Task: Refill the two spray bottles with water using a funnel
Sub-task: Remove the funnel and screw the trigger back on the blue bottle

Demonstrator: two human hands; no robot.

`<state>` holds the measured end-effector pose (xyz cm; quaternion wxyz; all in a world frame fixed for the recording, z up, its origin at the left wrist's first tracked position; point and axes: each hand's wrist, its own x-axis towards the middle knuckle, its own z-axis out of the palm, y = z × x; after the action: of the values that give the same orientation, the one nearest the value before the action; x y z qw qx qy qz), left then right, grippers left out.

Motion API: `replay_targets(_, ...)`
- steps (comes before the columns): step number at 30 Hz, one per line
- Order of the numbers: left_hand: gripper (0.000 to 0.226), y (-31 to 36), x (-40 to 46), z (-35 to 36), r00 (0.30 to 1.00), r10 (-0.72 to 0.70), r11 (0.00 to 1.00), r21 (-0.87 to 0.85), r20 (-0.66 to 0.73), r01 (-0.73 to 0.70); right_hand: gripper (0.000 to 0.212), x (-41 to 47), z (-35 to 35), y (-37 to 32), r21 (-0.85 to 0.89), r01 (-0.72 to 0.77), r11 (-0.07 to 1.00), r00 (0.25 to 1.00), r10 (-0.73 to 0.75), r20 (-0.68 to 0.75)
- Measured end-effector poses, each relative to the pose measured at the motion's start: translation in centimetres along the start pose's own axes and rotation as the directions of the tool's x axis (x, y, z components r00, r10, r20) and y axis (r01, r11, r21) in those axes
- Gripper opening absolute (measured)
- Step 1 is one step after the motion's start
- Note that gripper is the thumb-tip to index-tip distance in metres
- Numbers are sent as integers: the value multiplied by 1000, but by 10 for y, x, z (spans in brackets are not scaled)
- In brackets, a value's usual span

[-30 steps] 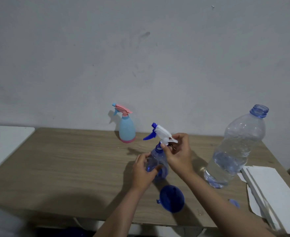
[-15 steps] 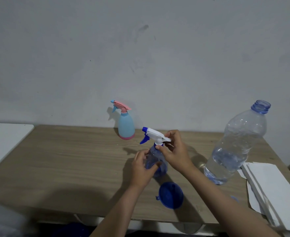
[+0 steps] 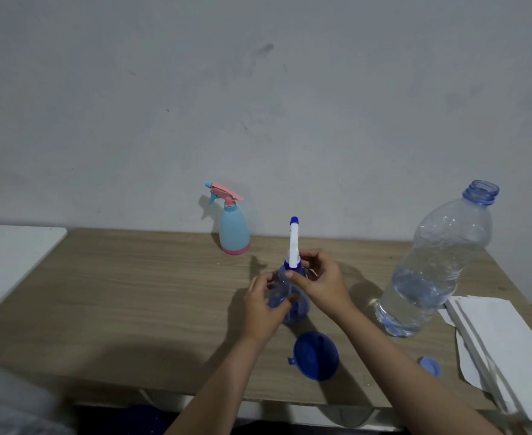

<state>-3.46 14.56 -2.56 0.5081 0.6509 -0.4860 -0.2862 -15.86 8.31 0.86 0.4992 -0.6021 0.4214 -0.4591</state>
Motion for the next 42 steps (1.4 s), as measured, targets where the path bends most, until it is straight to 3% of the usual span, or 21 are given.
replay_targets(3, 51, -1, 1, 0, 1000, -16, 1000, 7, 10, 16, 35, 0, -3, 1, -8, 26, 1000, 998, -25, 52)
replay_targets(7, 51, -3, 1, 0, 1000, 2, 1000, 21, -11, -2, 35, 1, 1, 3, 7, -16, 1000, 1000, 16, -5)
replay_targets(11, 51, -5, 2, 1, 1000, -27, 1000, -5, 2, 27, 36, 0, -4, 4, 26, 18, 999, 997, -20, 70)
replay_targets(16, 50, -5, 2, 1, 1000, -19, 1000, -12, 3, 19, 36, 2, 0, 8, 20, -20, 1000, 1000, 20, -7)
replay_targets(21, 51, -8, 3, 2, 999, -39, 999, -22, 0, 39, 33, 1, -4, 9, 56, 19, 998, 997, -24, 77)
replay_targets(26, 51, -7, 3, 1, 1000, -25, 1000, -17, 5, 25, 34, 3, 0, 9, 36, -14, 999, 1000, 14, 1)
replay_targets(31, 49, -7, 3, 1, 999, -43, 999, -13, 17, 43, 36, 4, -6, 12, 36, 25, 999, 996, -28, 90)
replay_targets(36, 51, -6, 3, 1, 1000, -29, 999, -13, 5, 29, 38, 4, 3, 11, 0, -21, 1000, 999, 21, -29)
replay_targets(39, 52, -9, 3, 2, 1000, -20, 1000, -14, 7, 21, 41, 2, 1, 12, 6, 16, 1000, 1000, -16, 21)
replay_targets(42, 53, -11, 3, 3, 1000, -18, 1000, -7, -1, 18, 30, 3, -1, 11, -18, 33, 999, 998, -32, 53)
